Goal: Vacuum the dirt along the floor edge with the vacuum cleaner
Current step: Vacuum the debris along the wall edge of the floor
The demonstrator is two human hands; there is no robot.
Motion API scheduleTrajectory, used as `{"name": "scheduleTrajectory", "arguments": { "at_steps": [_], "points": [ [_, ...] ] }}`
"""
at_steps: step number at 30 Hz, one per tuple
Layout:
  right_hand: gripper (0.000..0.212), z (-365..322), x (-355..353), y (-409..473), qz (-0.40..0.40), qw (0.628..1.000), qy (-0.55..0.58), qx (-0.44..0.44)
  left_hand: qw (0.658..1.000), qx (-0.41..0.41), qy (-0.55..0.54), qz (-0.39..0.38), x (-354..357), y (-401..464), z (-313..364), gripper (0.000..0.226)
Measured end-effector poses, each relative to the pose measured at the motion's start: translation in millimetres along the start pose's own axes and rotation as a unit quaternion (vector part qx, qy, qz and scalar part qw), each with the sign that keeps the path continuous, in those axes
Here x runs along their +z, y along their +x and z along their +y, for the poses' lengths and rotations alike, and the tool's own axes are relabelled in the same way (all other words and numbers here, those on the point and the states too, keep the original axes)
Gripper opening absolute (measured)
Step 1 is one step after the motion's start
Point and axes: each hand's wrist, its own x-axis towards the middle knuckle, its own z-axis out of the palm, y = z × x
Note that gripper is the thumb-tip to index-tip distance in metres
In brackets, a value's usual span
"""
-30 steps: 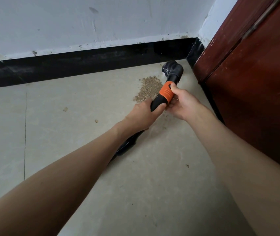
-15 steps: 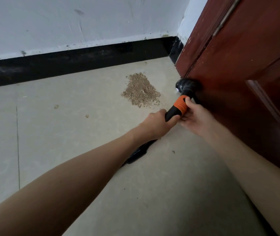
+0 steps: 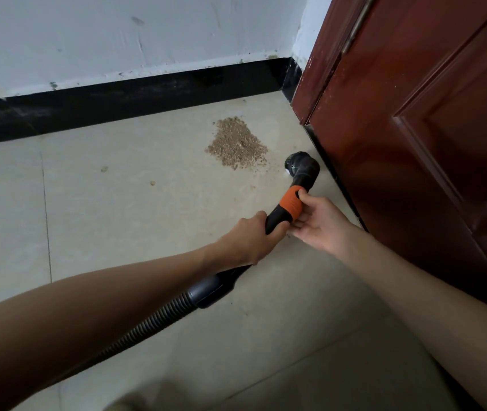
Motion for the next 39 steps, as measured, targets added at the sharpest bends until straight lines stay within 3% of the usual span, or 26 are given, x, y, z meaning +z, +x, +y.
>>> {"name": "scheduleTrajectory", "arguments": {
  "at_steps": [12,19,29,39],
  "points": [
    [0.037,23.4,-15.3,-27.7,0.049,0.999,-0.001,-0.001,0.999,0.01,-0.006,-0.034,20.6,-26.6,-1.5,0.037],
    [0.033,16.1,13.1,-26.7,0.004,0.998,-0.06,0.011,0.999,-0.026,-0.024,0.03,8.5,-29.4,-9.4,0.042],
    [0.043,10.9,49.2,-3.1,-0.001,0.999,-0.049,-0.016,0.996,-0.031,0.012,0.079,-20.2,-3.3,-25.9,0.042],
    [0.028,-6.4,61.7,32.8,-0.015,0.998,-0.062,-0.014,0.993,-0.04,0.002,0.109,-29.4,25.7,-26.5,0.044]
  ]
}}
